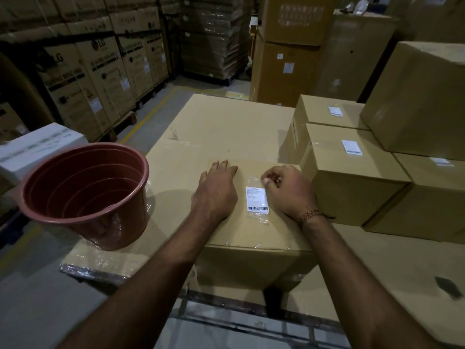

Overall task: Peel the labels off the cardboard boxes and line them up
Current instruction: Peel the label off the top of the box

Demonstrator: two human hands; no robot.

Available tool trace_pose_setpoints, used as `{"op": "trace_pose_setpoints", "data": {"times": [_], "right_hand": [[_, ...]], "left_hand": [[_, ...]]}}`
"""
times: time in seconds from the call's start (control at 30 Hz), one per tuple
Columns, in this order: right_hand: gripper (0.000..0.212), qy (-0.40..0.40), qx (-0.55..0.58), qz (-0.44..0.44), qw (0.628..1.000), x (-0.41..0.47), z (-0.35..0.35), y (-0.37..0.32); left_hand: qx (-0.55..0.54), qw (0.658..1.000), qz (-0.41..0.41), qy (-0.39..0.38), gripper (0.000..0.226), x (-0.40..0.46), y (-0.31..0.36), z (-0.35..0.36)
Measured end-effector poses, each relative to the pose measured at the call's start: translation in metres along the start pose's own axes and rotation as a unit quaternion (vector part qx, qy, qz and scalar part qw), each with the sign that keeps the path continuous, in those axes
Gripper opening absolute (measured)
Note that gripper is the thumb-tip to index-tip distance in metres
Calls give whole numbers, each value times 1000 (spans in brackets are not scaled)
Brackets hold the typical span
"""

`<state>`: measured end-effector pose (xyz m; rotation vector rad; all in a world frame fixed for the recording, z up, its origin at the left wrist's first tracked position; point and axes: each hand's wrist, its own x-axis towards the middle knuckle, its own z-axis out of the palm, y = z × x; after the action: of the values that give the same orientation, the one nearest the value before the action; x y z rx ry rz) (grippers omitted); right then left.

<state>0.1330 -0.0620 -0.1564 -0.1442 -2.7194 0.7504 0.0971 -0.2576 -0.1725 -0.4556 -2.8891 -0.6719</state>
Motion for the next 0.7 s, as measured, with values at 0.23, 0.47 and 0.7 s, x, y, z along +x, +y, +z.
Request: {"op": "trace_pose_setpoints", "data": {"times": [0.23,0.47,0.7], "right_hand": [[6,23,20,10,999,7,8,5],[7,21,44,-2,999,5,9,8],[11,20,63,-5,998,4,10,10]], "left_hand": [[-4,1000,-3,1,58,-3,1,-1],[-9,1000,-5,1,57,-5,3,-4],[-9,1000,2,2,54,-5,3,-5]]}}
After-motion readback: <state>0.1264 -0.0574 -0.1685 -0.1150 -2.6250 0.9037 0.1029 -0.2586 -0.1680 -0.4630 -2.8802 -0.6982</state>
